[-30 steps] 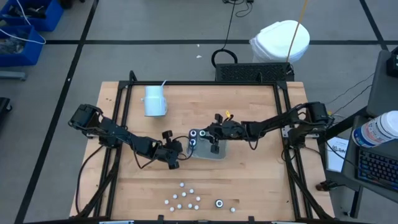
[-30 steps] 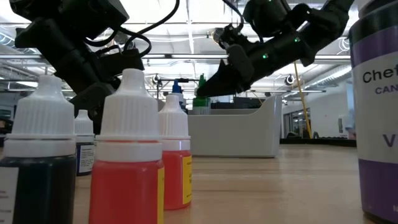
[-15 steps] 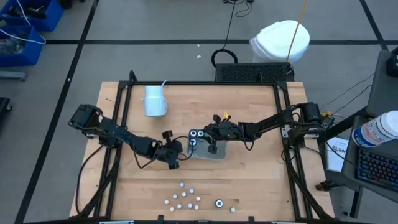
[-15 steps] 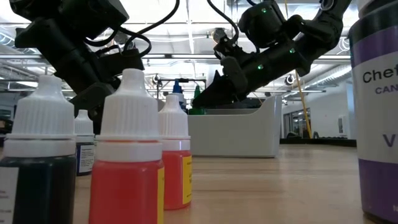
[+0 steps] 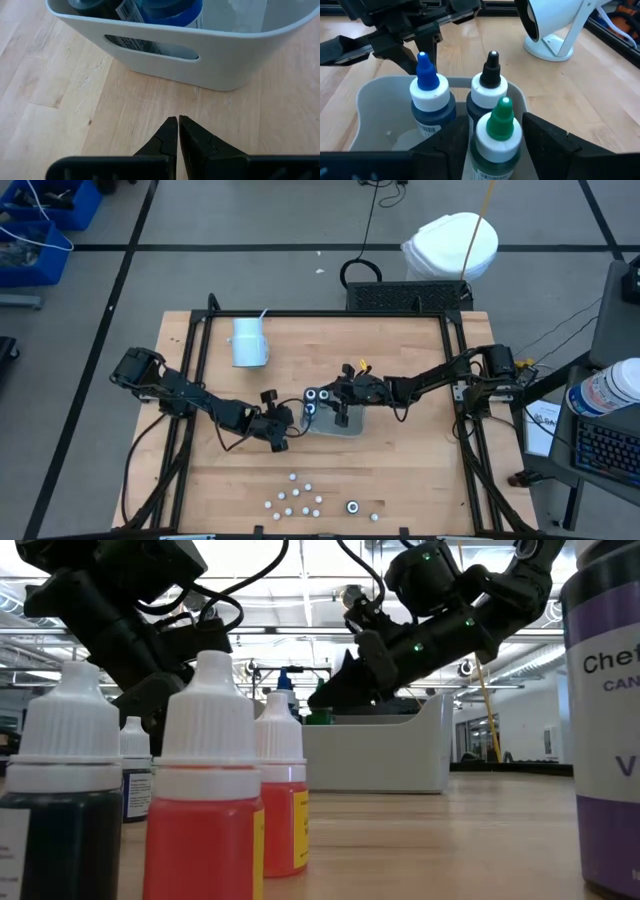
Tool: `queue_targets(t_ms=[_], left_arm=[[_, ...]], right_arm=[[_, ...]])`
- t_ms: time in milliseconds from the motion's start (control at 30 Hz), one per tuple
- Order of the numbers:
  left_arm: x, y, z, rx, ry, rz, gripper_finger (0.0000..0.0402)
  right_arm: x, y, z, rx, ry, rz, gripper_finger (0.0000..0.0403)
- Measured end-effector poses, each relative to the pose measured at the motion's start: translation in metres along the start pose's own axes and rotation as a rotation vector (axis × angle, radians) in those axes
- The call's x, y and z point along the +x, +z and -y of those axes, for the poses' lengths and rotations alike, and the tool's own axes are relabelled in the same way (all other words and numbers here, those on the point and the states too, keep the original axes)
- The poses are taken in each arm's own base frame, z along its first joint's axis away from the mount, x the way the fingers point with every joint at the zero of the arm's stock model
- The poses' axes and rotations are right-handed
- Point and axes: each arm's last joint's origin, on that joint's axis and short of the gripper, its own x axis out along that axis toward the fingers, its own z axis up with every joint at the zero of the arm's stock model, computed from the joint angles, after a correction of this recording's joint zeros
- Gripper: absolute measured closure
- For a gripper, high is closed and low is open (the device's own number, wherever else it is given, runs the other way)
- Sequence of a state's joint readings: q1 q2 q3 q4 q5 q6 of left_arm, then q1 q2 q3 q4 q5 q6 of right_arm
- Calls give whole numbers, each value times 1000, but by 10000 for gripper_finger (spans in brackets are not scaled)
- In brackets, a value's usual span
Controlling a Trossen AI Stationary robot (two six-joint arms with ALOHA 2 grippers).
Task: Pick & Place food coloring
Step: Put the large green food coloring bottle into the white container, then put the large purple food coloring bottle into the white container
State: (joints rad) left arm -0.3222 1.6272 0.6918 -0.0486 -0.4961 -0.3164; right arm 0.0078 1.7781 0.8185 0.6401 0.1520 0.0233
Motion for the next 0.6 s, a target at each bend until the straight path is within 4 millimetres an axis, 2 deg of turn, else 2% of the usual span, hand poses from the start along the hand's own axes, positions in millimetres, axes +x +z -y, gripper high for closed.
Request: queue_targets(t_ms=[133, 267, 433, 600], left_arm=[[0, 0, 0, 0, 0, 0, 376], [0, 0, 0, -1, 0, 0, 376], [0, 0, 0, -3, 0, 1, 376], [0, 0, 0, -7, 0, 1, 376]], right_arm=[[-2, 5, 0, -8, 1, 28, 207], [-16, 24, 1, -24, 4, 85, 195], [-52, 56, -3, -86, 24, 141, 188], [-101, 82, -12, -104, 78, 178, 197]])
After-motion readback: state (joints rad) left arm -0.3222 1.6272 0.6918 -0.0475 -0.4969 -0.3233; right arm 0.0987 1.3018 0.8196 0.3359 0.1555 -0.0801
